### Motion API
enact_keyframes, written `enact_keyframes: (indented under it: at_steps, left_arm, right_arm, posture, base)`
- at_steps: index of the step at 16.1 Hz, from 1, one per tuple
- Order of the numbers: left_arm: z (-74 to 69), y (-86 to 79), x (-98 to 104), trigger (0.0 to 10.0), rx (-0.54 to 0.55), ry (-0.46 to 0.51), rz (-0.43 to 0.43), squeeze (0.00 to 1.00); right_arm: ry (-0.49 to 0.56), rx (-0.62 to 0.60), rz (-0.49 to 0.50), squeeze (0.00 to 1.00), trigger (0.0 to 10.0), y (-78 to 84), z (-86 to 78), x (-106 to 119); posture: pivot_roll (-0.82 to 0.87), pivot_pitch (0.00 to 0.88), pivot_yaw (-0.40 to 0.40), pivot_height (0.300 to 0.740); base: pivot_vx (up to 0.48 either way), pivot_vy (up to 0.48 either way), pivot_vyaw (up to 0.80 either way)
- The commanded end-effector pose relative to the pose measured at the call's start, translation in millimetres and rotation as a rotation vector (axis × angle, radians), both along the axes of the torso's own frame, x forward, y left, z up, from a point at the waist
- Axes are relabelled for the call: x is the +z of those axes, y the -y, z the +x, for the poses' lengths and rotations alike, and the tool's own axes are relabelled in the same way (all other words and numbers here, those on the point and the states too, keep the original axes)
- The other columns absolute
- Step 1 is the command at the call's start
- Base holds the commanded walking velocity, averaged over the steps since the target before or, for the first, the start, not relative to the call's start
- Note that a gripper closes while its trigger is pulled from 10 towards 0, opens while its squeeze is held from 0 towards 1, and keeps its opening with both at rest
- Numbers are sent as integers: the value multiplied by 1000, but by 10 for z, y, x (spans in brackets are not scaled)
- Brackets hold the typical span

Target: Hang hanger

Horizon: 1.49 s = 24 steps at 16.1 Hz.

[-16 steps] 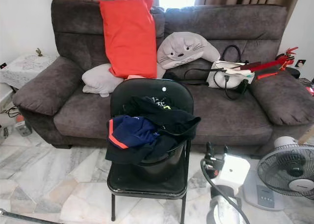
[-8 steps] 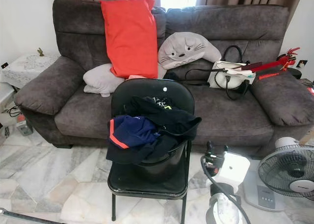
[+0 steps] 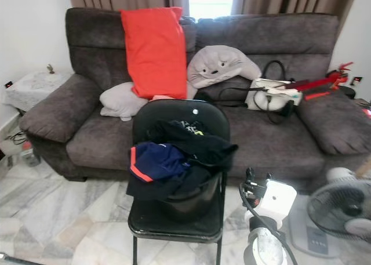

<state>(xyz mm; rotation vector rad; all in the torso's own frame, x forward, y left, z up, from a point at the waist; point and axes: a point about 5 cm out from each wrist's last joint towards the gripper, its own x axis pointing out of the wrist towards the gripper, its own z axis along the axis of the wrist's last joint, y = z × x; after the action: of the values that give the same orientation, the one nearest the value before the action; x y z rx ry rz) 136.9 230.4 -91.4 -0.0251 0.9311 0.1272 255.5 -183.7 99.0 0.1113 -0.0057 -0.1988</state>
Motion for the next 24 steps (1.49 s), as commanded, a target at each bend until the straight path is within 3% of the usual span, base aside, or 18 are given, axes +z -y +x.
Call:
enact_keyframes:
  at_steps: [1, 5, 11, 13, 15, 16, 21, 23, 24]
  left_arm:
    - [101, -12, 42, 10000, 3, 33, -3, 0]
    - [-55, -101, -7, 10000, 31, -44, 5, 0]
    - [-85, -160, -11, 10000, 36, -85, 24, 0]
    - [-91, -165, -13, 10000, 35, -92, 26, 0]
    - [-88, -136, -22, 10000, 23, -97, 27, 0]
    - [-79, -147, -16, 10000, 20, -97, 29, 0]
    - [-17, -251, 37, 10000, 18, -79, 42, 0]
    - [-13, -217, 29, 10000, 7, -77, 41, 0]
    - [-12, -195, 23, 10000, 3, -75, 39, 0]
  right_arm:
    - [14, 25, 0, 0, 10000, -61, 43, 62]
    - [19, 59, 0, 0, 10000, -122, 64, 81]
    - [-6, 33, 32, 0, 10000, -188, 40, 84]
    - [-47, 19, 93, 0, 10000, -279, 5, 108]
    - [-188, -101, 248, 0, 10000, -341, -84, 53]
    - [-212, -98, 358, 0, 10000, -446, -120, 102]
    - [-263, -10, 432, 0, 10000, -622, -68, 363]
    - [-288, 9, 445, 0, 10000, -646, -80, 345]
    - [-335, -17, 473, 1000, 10000, -655, -124, 266]
  posture:
    - [-55, 0, 27, 740]
    - [-57, 0, 28, 740]
    - [-61, 0, 30, 740]
    - [-65, 0, 33, 740]
    - [-76, 0, 39, 740]
    - [-78, 0, 43, 740]
    - [-78, 0, 43, 740]
    - [-73, 0, 37, 740]
    - [-69, 0, 34, 740]
  base:
    - [307, 0, 0]
    - [319, 0, 0]
    - [199, 0, 0]
    - [0, 0, 0]
    - [0, 0, 0]
    - [0, 0, 0]
    - [0, 0, 0]
    - [0, 0, 0]
    - [0, 0, 0]
